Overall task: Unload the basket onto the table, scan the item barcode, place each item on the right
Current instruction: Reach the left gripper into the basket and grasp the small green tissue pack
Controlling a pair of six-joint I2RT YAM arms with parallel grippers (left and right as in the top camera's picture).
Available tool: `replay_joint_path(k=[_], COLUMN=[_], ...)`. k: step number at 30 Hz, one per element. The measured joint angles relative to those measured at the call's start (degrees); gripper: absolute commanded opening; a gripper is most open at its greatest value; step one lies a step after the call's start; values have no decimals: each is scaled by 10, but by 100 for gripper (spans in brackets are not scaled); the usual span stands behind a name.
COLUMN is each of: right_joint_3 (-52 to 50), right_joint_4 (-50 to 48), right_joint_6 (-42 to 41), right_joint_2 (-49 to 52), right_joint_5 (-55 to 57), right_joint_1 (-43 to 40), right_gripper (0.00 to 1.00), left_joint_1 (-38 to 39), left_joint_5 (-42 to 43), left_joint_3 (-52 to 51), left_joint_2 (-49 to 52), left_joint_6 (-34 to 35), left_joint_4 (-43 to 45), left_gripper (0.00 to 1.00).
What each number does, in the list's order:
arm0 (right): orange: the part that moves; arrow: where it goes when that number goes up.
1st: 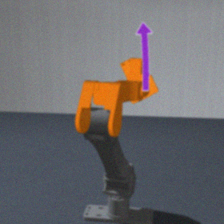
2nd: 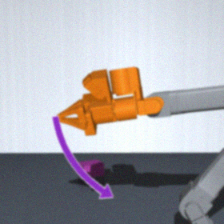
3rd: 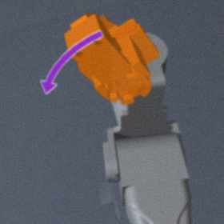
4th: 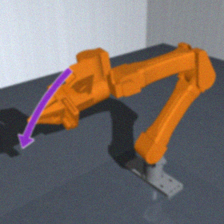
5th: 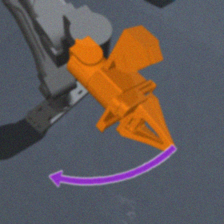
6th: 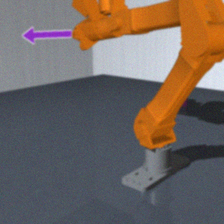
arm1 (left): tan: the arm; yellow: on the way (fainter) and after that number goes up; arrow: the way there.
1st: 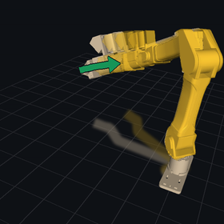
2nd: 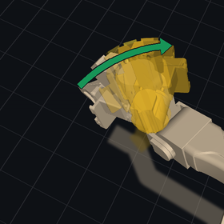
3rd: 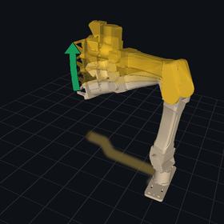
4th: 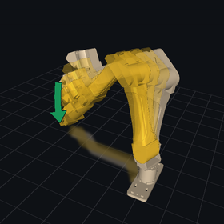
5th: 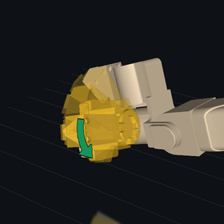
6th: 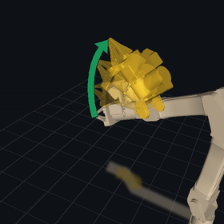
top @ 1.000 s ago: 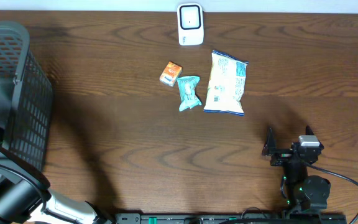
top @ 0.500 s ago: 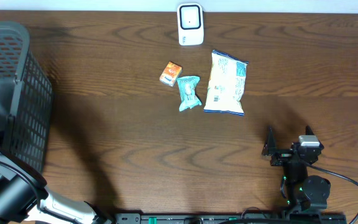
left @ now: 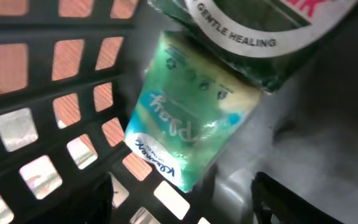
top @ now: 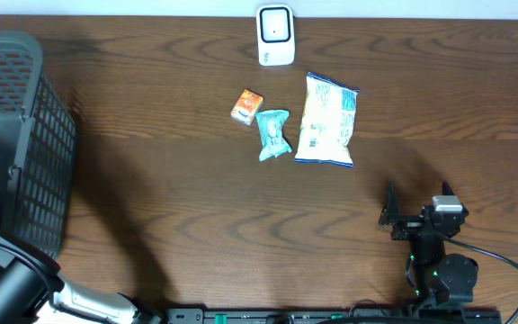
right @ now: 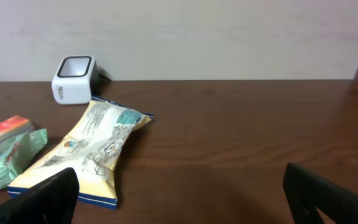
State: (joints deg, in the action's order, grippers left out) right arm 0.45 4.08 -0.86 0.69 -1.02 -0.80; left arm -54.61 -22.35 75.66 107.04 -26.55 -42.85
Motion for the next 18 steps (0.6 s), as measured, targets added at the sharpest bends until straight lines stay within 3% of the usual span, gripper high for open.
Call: replay_joint_path(k=[8,18], right_joint_3=[0,0], right_joint_4=[0,0], right_joint_6=[0,0], right_joint_2=[0,0], right_joint_5=[0,0], right_joint_1=[0,0], right_gripper=[99,99], left_joint_1=[0,0], left_joint_5=[50,58], left_joint_3=[0,0], left_joint_2=[0,31], left_joint_6=[-63,-89], left_joint_4=[12,59], left_gripper=[69,69])
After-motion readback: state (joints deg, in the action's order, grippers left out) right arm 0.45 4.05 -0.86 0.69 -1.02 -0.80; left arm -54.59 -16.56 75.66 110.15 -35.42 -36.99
